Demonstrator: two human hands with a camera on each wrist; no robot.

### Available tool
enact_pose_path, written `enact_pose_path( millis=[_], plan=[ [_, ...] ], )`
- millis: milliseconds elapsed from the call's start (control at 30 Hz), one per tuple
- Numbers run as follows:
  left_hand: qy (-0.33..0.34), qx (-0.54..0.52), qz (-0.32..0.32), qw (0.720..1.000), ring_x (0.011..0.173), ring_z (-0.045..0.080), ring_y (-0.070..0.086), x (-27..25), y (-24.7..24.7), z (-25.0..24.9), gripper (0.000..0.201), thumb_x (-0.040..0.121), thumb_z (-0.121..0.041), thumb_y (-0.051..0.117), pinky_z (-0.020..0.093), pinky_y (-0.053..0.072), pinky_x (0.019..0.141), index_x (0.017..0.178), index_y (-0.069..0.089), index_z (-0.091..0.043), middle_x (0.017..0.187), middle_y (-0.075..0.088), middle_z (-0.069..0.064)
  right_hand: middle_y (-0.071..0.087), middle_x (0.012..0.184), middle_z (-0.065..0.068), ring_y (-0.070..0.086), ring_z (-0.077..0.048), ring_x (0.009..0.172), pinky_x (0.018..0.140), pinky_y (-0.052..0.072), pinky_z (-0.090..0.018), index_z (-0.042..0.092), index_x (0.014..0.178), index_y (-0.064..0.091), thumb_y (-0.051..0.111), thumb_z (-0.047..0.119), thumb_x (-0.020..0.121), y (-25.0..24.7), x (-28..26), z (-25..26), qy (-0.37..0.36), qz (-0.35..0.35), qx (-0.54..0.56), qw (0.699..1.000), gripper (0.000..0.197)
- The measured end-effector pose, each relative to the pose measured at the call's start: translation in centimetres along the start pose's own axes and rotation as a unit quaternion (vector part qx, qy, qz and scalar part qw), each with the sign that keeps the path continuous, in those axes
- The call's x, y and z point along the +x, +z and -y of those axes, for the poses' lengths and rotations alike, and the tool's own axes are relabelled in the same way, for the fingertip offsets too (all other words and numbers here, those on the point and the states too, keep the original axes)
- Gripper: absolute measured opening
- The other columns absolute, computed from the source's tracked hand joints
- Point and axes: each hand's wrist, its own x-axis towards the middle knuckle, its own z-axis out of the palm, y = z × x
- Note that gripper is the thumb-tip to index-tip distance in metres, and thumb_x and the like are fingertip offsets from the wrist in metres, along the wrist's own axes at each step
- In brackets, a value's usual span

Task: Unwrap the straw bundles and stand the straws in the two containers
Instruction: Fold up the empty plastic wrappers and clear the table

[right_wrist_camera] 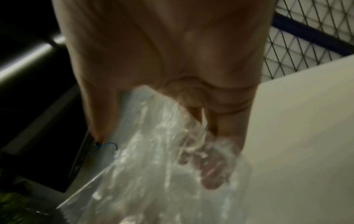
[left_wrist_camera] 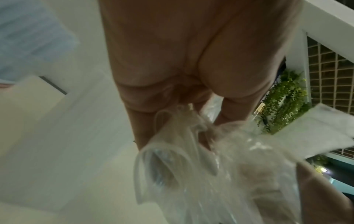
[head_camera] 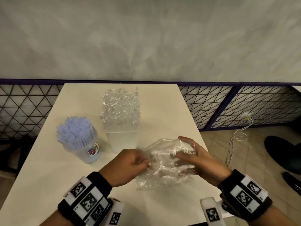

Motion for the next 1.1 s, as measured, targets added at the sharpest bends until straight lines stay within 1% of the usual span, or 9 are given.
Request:
enact_pose_path(
  millis=[133,333,467,600,733,800,867,1000,1100],
  plan=[
    [0.033,-0.001,0.014,0.999,0.06,-0.014,0.055,-0.5,-1.0,-0.8,0.02,0.097,-0.019,0.056,0.005,0.037,0.058,0.089,0.065,-0.035,0.062,0.059,-0.036,0.07,0.101,-0.015,0.069,-0.028,0.087,0.064,0.056,-0.029,0.017,0.128,0.056,0.094,0.017,0.059,0.5,0.5,0.1,0.028,0.021,-0.009,0.999,0.079],
    [0.014,-0.115,0.1,0.988,0.087,0.01,0.068,-1.4,-2.2,1.0,0.018,0.089,-0.04,0.065,0.031,0.052,0.082,0.098,0.076,-0.028,0.097,0.075,-0.007,0.073,0.09,-0.011,0.068,-0.019,0.068,0.061,0.058,-0.025,0.017,0.099,0.078,0.071,-0.002,0.074,0.7,0.0,1.4,-0.045,0.079,-0.042,0.995,0.031],
    [-0.045,-0.326,0.175,0.928,0.077,0.009,0.064,-2.5,-2.7,1.8,0.066,0.047,-0.072,0.08,0.022,0.05,0.072,0.089,0.079,-0.02,0.082,0.072,-0.005,0.074,0.079,-0.013,0.067,-0.019,0.066,0.056,0.055,-0.025,0.013,0.075,0.08,0.07,-0.01,0.07,0.9,0.5,3.0,-0.146,0.072,-0.103,0.981,0.025],
    [-0.115,-0.315,0.21,0.919,0.095,0.023,0.059,-2.5,-2.5,0.6,0.093,0.057,-0.082,0.06,0.019,0.052,0.077,0.111,0.07,-0.007,0.107,0.065,0.014,0.072,0.088,-0.012,0.067,-0.028,0.082,0.073,0.054,-0.039,0.009,0.071,0.078,0.069,-0.011,0.073,2.0,1.3,4.7,-0.222,0.112,-0.178,0.952,0.022],
    [-0.069,-0.251,0.205,0.944,0.075,0.011,0.054,-2.3,-2.1,-1.6,0.058,0.072,-0.061,0.07,0.013,0.039,0.07,0.085,0.072,-0.005,0.074,0.058,0.003,0.07,0.097,-0.014,0.067,-0.025,0.088,0.081,0.054,-0.034,-0.001,0.077,0.076,0.067,-0.019,0.078,3.7,1.7,6.0,-0.279,0.154,-0.246,0.915,0.02],
    [-0.054,-0.257,0.194,0.945,0.061,-0.004,0.055,-2.4,-2.5,-2.5,0.027,0.089,-0.034,0.066,0.005,0.039,0.065,0.067,0.076,-0.023,0.06,0.061,-0.016,0.067,0.11,-0.011,0.066,-0.023,0.097,0.086,0.054,-0.034,0.001,0.093,0.076,0.071,-0.011,0.079,3.7,1.8,6.3,-0.289,0.138,-0.254,0.913,0.019],
    [-0.03,-0.251,0.151,0.956,0.047,-0.004,0.045,-2.7,-2.8,-2.1,0.051,0.095,-0.024,0.059,0.009,0.035,0.056,0.045,0.065,-0.029,0.046,0.05,-0.018,0.061,0.128,-0.007,0.059,-0.026,0.113,0.095,0.051,-0.038,0.013,0.122,0.066,0.075,0.008,0.078,3.1,2.0,5.7,-0.265,0.095,-0.21,0.936,0.045],
    [-0.004,-0.208,0.035,0.978,0.053,0.012,0.023,-3.0,-2.9,-0.7,0.051,0.085,-0.052,0.061,0.031,0.022,0.057,0.048,0.04,-0.024,0.054,0.025,-0.009,0.06,0.132,-0.006,0.055,-0.022,0.117,0.094,0.042,-0.036,0.015,0.134,0.054,0.077,0.061,0.063,3.1,1.5,2.9,-0.146,0.093,-0.108,0.979,0.088],
    [0.007,-0.138,0.018,0.99,0.057,0.019,0.025,-2.7,-1.8,-0.7,0.067,0.077,-0.069,0.053,0.034,0.022,0.058,0.06,0.041,-0.005,0.059,0.025,0.001,0.066,0.125,-0.014,0.065,-0.028,0.113,0.093,0.052,-0.035,0.01,0.122,0.064,0.079,0.042,0.075,5.4,0.9,1.3,-0.128,0.134,-0.083,0.979,0.059]
  ],
)
